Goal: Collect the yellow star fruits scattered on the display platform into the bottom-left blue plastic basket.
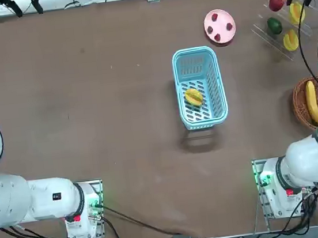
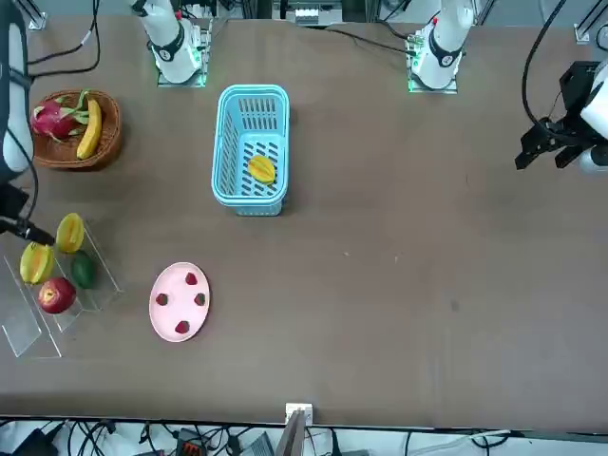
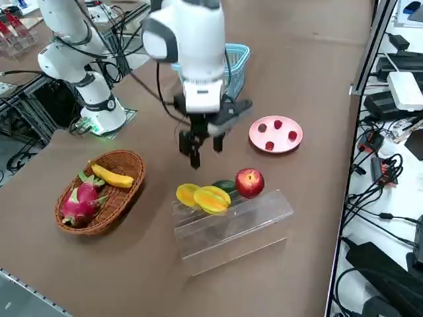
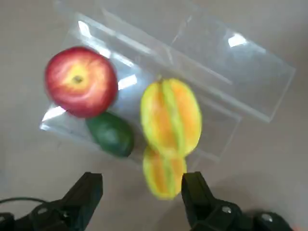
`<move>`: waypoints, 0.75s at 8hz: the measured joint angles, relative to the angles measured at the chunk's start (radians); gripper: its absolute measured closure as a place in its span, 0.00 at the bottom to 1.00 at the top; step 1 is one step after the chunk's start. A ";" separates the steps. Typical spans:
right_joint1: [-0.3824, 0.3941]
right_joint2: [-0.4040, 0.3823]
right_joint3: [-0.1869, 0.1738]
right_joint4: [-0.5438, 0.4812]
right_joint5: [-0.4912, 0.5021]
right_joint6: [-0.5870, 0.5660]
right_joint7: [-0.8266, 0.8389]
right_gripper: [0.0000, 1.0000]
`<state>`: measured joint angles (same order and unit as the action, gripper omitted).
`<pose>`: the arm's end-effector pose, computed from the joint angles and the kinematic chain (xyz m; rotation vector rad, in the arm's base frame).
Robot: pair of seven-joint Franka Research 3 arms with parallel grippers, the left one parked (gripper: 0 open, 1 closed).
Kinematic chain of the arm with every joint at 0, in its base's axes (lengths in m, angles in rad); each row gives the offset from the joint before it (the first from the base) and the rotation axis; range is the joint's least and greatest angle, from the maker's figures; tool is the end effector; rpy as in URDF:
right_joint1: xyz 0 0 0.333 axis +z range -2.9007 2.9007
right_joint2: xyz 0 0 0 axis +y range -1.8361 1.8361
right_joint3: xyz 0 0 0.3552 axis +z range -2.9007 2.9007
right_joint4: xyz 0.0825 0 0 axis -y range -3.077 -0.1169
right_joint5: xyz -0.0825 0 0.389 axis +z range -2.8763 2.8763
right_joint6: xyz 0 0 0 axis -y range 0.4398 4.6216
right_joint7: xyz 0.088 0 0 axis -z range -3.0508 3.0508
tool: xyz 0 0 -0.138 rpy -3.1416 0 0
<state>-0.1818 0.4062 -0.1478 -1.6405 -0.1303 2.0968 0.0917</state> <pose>0.6578 -0.2230 0.3922 2.9198 -0.5092 0.0481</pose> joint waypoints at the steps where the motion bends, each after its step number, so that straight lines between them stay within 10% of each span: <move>1: -0.021 0.031 0.000 0.020 0.000 0.033 -0.032 0.00; 6: -0.077 0.126 0.004 0.120 0.069 0.048 -0.129 0.00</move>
<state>-0.2586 0.5325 -0.1440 -1.5202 -0.0613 2.1443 -0.0374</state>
